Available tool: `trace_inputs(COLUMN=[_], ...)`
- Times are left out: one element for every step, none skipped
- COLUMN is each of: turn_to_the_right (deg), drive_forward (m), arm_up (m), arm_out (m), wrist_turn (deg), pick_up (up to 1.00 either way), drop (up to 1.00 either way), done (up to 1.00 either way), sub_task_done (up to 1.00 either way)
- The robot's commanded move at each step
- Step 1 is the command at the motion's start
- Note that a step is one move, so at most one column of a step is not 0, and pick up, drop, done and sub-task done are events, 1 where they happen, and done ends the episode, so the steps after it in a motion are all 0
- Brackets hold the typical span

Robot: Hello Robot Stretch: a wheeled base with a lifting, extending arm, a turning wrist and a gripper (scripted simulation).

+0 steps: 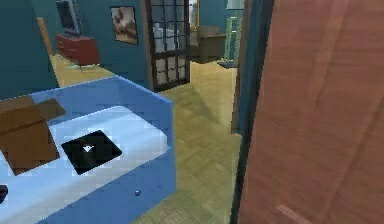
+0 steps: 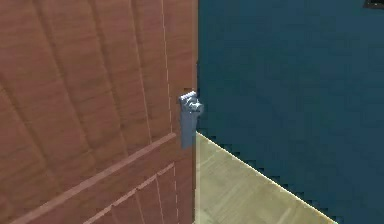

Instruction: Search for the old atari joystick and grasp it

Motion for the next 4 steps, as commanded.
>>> trace_inputs(turn_to_the_right=[-45.0,-45.0,-45.0,-3.0], drive_forward=[0.00,0.00,0.00,0.00], arm_up=[0.00,0.00,0.00,0.00], arm_out=[0.00,0.00,0.00,0.00], wrist_turn=[0.0,0.0,0.0,0.0], pick_up=[0.00,0.00,0.00,0.00], drop=[0.00,0.00,0.00,0.00], done=[0.00,0.00,0.00,0.00], sub_task_done=[0.00,0.00,0.00,0.00])
